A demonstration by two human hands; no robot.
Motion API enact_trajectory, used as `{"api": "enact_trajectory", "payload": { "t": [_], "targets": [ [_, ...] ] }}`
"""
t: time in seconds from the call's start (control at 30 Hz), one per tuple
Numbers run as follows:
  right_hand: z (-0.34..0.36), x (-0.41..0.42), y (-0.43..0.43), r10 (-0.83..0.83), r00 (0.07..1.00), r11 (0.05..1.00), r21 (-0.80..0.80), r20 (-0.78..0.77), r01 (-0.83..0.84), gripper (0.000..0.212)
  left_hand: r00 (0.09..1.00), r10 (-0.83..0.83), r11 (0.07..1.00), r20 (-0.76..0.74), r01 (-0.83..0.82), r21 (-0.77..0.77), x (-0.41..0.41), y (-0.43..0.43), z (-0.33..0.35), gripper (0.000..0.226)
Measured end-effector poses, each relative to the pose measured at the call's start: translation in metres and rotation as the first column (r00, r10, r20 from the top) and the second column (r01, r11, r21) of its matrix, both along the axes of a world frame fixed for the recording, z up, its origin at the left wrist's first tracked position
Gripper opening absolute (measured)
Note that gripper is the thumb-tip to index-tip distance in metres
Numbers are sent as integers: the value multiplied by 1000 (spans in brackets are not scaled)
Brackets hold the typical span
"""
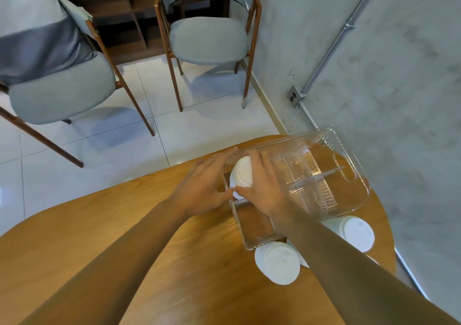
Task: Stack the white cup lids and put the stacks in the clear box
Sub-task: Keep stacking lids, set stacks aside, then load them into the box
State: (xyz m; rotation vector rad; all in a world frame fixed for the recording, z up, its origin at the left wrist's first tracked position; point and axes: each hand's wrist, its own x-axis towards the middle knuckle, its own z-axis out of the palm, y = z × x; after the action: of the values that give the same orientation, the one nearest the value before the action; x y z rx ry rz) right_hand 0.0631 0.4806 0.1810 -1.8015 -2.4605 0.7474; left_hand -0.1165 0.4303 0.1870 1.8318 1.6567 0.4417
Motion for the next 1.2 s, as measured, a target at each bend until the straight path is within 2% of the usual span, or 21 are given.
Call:
{"api": "enact_trajectory", "payload": {
  "t": [0.1,0.2,0.4,0.57,0.7,0.97,1.1,1.2],
  "targets": [
    [-8,-8,0,11,999,1000,-1,34,-11,94,994,97,990,58,-102,98,-10,-13,8,73],
    [-13,-12,-1,9,999,1000,-29,52,-7,96,989,118,984,84,-128,127,-17,-22,11,64],
    [-14,-10,-6,-18,999,1000,-17,45,19,92,991,108,980,78,-120,159,-24,-37,4,60],
    [-11,-1,-13,5,997,997,77,77,-11,91,992,111,982,62,-119,147,-27,-44,0,61],
    [-11,-4,-11,2,998,998,56,58,-6,90,990,112,981,85,-124,150,-28,-44,2,58],
    [1,-3,-10,-6,1000,1000,17,14,6,104,994,99,984,52,-105,142,-24,-47,6,59],
    [20,10,-18,-50,998,999,14,-38,51,96,996,80,985,44,-86,150,-19,-53,15,56],
    [36,22,-32,-77,996,997,16,-39,77,92,998,55,975,36,-61,214,-10,-64,21,43]
  ]
}}
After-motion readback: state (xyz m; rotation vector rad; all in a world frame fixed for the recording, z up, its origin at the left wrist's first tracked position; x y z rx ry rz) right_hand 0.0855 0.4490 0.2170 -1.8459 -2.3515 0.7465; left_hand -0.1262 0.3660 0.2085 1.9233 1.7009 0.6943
